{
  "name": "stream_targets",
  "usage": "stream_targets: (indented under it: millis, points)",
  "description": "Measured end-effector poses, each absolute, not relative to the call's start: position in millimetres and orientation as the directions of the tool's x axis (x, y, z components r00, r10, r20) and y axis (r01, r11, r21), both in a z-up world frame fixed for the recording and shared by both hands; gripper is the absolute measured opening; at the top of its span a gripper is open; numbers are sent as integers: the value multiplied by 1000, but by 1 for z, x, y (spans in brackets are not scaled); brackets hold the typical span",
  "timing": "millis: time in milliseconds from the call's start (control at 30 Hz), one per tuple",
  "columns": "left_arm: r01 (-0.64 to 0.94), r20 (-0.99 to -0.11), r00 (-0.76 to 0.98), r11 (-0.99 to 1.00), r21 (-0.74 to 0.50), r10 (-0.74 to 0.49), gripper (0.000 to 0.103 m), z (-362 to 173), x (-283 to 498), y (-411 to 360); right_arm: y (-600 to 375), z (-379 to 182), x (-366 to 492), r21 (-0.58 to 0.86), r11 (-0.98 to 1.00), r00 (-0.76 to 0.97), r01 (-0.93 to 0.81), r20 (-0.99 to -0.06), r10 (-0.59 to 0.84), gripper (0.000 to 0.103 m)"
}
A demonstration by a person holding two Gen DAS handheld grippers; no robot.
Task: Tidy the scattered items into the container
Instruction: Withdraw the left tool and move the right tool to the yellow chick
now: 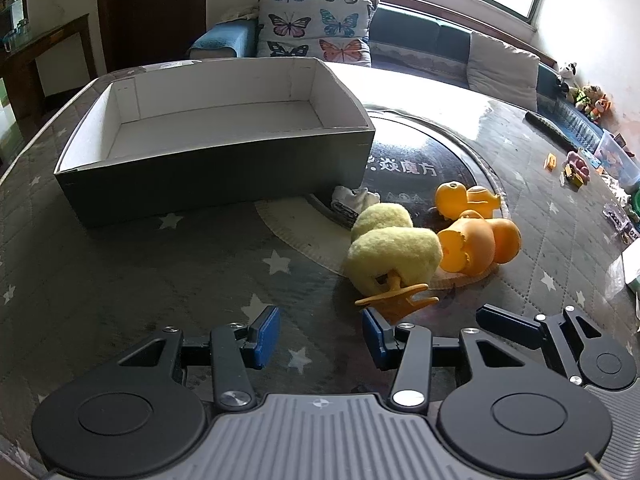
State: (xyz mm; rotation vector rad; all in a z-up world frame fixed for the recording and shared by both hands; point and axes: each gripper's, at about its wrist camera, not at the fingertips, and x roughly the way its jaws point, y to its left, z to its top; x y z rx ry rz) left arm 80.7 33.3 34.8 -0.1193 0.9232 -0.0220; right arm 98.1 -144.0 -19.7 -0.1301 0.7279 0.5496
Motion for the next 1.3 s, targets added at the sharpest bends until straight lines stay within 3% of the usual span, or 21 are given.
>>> stream_targets:
  millis: [1300]
  points:
    - [-42,-784,615,990,-136,-82,48,47,123,52,-129,-23,134,111,851,588,-514,-677,443,103]
